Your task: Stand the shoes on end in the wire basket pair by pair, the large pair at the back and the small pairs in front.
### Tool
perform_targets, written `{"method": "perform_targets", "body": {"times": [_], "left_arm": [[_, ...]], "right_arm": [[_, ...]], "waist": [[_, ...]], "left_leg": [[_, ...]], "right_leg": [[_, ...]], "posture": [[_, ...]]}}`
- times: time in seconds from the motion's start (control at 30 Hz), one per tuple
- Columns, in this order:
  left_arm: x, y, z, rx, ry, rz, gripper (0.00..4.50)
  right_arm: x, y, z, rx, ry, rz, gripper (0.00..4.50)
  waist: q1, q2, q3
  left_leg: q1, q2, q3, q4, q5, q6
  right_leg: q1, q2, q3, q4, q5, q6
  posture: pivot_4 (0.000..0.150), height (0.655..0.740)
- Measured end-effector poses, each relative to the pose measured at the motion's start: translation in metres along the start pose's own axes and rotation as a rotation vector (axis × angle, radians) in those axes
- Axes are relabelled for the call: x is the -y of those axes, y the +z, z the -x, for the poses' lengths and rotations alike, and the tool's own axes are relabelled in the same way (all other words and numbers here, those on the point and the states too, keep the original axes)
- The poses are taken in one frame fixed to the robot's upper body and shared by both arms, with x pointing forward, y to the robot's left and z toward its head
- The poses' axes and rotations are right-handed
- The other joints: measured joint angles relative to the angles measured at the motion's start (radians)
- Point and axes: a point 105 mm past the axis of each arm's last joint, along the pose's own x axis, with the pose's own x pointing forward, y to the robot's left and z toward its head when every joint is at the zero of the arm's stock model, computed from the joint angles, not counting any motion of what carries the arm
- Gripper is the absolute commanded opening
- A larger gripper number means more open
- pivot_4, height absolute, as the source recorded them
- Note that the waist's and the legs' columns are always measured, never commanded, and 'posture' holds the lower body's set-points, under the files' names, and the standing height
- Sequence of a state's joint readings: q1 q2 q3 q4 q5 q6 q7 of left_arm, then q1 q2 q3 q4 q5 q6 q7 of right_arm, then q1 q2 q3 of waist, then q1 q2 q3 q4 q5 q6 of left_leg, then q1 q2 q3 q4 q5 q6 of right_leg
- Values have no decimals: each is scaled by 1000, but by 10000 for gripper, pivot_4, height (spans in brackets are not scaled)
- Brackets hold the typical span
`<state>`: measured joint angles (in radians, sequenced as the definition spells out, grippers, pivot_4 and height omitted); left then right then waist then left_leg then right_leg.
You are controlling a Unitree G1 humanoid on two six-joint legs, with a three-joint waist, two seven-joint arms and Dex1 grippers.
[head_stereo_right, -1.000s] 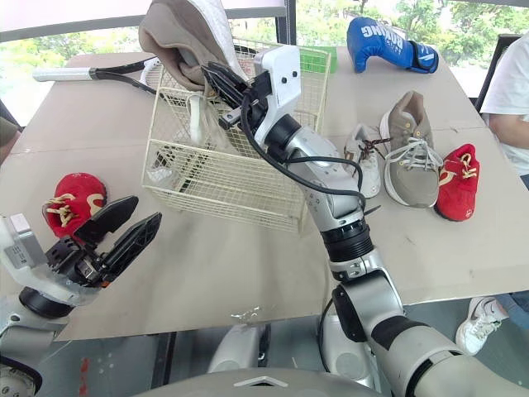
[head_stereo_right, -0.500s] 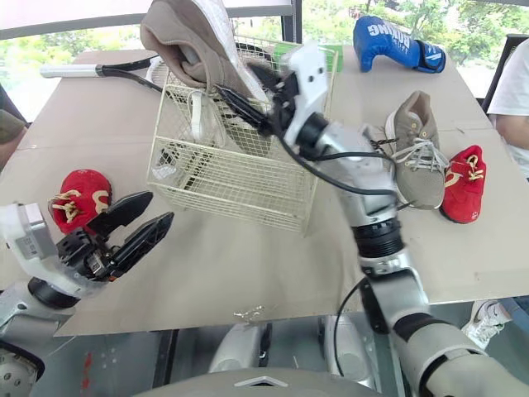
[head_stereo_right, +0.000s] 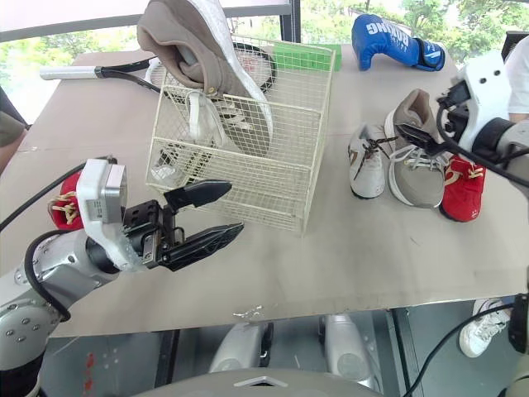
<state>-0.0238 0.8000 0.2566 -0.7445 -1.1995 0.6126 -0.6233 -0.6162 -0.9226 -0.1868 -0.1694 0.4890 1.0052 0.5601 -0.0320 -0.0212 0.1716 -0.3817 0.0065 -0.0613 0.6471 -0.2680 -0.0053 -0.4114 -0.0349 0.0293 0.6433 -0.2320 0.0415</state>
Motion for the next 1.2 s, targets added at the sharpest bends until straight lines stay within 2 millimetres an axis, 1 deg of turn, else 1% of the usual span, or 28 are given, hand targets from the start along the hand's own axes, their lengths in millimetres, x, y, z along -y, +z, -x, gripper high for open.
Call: {"method": "perform_targets", "body": {"times": [0.03, 0.07, 0.1, 0.2, 0.27, 0.33, 0.37, 0.5, 0.6, 0.63, 0.67, 0.73, 0.77, 0.83, 0.87, 0.93, 0.97, 1.07, 1.2], "left_arm": [[-1, 7, -7, 9, -23, -33, 44557], [0, 9, -10, 10, -33, -47, 44557], [1, 12, -12, 11, -46, -62, 44557], [3, 16, -18, 11, -77, -77, 44557], [4, 16, -19, 7, -85, -76, 44557], [3, 16, -20, 11, -79, -69, 44557], [3, 16, -20, 13, -74, -67, 44557], [1, 16, -20, 26, -47, -60, 44557], [1, 15, -21, 29, -40, -54, 44557], [1, 15, -21, 30, -41, -53, 45000], [2, 14, -22, 31, -45, -52, 45000], [5, 12, -25, 31, -59, -41, 45000], [6, 11, -26, 26, -74, -40, 45000], [7, 12, -27, 23, -89, -50, 45000], [7, 12, -28, 18, -102, -64, 45000], [7, 10, -30, 12, -115, -65, 45000], [7, 9, -33, 14, -127, -62, 45000], [8, 9, -39, 27, -149, -56, 45000], [2, 7, -44, 24, -161, -49, 45000]], "right_arm": [[14, -18, -5, -83, -38, -54, 45000], [19, -27, -8, -118, -49, -75, 45000], [24, -39, -13, -169, -57, -111, 45000], [35, -60, -29, -261, -81, -193, 45000], [46, -70, -33, -312, -122, -201, 45000], [54, -79, -36, -354, -154, -198, 45000], [56, -81, -37, -363, -156, -206, 45000], [53, -85, -48, -381, -133, -254, 45000], [49, -86, -59, -377, -85, -303, 45000], [48, -87, -60, -379, -69, -322, 39982], [47, -89, -61, -380, -47, -338, 37105], [45, -90, -61, -377, 6, -353, 27173], [44, -92, -62, -383, 26, -336, 21385], [46, -94, -60, -386, 41, -299, 13495], [47, -96, -59, -382, 54, -272, 8502], [48, -95, -59, -367, 67, -258, 2066], [49, -96, -59, -356, 70, -262, 441], [52, -98, -57, -337, 75, -262, 441], [57, -89, -54, -222, 69, -357, 441]], "waist": [[1, -1, 0], [1, -1, 0], [0, -1, 0], [-8, -1, 1], [-8, -1, 1], [-6, -1, 1], [-6, -1, 1], [-4, -1, 1], [-5, -1, 0], [-6, -1, 0], [-6, -1, 0], [-6, -1, 0], [-6, -1, 0], [-7, -1, 0], [-7, -1, 0], [-8, -2, 0], [-8, -3, -1], [-6, -3, -1], [-5, 1, 1]], "left_leg": [[-1, 0, -1, 2, 0, 0], [-1, 0, 0, 3, 0, 0], [-1, -1, 1, 3, 0, 0], [-1, -1, 3, 3, 0, 0], [-2, -1, 3, 2, 0, 0], [-3, -1, 2, 2, 0, 0], [-3, -1, 2, 2, 0, 0], [-3, -1, 2, 3, 0, 0], [-2, -1, 3, 4, 0, 1], [-2, -1, 3, 4, 0, 1], [-2, -1, 3, 4, 0, 1], [-2, -1, 3, 4, 0, 1], [-2, -1, 3, 4, 0, 1], [-2, -1, 3, 4, 0, 0], [-2, -1, 3, 4, 0, 0], [-1, -1, 3, 4, 0, 0], [-1, -1, 3, 5, 0, 0], [-2, -1, 3, 6, 0, 0], [-2, -2, 4, 6, 0, 0]], "right_leg": [[0, 0, 0, 0, 0, 0], [0, 0, 0, 0, 0, 0], [0, 0, 1, 0, 0, 1], [0, 0, 4, -1, 1, 2], [-1, 0, 3, -1, 2, 3], [-1, 0, 3, -1, 1, 3], [-1, 0, 3, -1, 1, 3], [-1, 0, 3, -1, 2, 3], [0, 0, 4, -1, 2, 4], [0, 0, 4, -1, 2, 4], [0, 0, 4, -1, 2, 4], [0, 0, 4, -1, 2, 4], [0, 0, 4, -1, 2, 4], [0, 0, 4, -1, 2, 4], [0, 0, 4, -1, 2, 4], [1, 0, 4, -1, 2, 4], [1, 0, 4, -1, 3, 5], [1, 0, 4, -1, 3, 6], [1, -1, 5, 0, 4, 6]], "posture": [[1500, 7400], [1500, 7400], [1500, 7400], [1500, 7400], [1500, 7400], [1500, 7400], [1500, 7400], [1500, 7400], [1500, 7400], [1500, 7400], [1500, 7400], [1500, 7400], [1500, 7400], [1500, 7400], [1500, 7400], [1500, 7400], [1500, 7400], [1500, 7400], [1500, 7400]]}}
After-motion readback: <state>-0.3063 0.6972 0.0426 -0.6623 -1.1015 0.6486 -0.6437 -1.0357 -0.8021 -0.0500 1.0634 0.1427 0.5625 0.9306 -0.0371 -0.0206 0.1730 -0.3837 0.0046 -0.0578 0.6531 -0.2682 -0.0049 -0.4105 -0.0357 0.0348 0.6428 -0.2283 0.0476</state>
